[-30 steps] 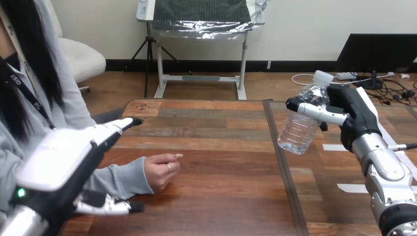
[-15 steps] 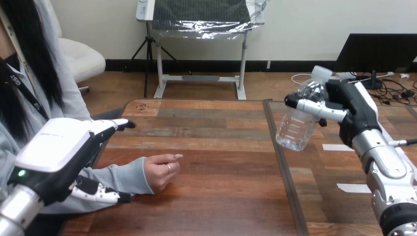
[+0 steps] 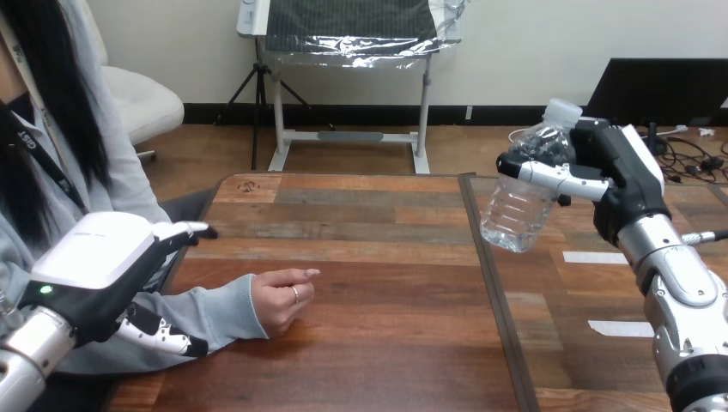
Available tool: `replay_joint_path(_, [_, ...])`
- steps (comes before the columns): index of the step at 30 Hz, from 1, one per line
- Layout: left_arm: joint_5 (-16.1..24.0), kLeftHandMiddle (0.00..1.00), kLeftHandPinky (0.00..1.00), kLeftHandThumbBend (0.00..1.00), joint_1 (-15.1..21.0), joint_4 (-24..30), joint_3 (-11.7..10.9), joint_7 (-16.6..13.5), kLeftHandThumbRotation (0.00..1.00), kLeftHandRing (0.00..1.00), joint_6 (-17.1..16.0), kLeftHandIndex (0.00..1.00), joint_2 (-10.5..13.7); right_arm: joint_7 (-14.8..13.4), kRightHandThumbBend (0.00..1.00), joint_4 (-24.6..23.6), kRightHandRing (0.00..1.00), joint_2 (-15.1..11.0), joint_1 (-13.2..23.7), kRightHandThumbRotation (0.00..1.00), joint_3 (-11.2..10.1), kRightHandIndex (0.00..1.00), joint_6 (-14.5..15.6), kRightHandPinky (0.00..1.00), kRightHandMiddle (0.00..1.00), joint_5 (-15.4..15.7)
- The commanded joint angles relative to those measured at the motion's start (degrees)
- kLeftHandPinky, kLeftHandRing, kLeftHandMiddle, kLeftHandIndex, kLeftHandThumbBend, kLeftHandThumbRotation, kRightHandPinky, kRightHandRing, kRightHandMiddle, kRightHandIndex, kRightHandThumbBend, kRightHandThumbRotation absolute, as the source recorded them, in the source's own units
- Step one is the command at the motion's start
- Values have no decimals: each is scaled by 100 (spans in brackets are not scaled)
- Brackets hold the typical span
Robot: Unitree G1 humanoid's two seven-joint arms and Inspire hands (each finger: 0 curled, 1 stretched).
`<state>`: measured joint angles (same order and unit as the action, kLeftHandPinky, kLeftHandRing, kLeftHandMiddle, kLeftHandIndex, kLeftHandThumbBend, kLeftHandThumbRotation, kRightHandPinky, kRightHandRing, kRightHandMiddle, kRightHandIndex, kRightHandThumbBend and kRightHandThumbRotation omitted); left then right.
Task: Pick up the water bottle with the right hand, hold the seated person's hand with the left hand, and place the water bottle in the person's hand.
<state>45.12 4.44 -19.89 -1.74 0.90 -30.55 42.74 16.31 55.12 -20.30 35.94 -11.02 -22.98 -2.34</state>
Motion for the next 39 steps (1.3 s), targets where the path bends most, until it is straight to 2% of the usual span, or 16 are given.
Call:
replay_joint_path(1, [106,79,72,100,701,-602,333,-217,38,77,-50,82,211,40,49,-560,3,-61,118,0,-26,13,-68,0,9,-145])
replay_joint_path(10, [189,79,71,100,1191,-1359,804,-128,40,75,-48,82,282,-5,49,-1004,4,-74,-86,0,-23,14,14,1,11,-114])
replay_joint_path(17, [242,78,69,100,1528,-1892,1118,-85,42,73,11,82,261,93,49,-1349,5,-98,-240,0,-41,15,83,1,11,-181])
replay_joint_path(22, [174,78,67,100,1715,-2194,1280,22,42,73,42,82,237,95,50,-1577,6,-102,-331,0,-52,15,155,2,13,-202])
replay_joint_path(39, [228,74,62,100,2147,-3013,1743,-246,43,68,-50,78,95,226,50,-2087,6,-129,-538,0,-81,16,370,2,12,-384])
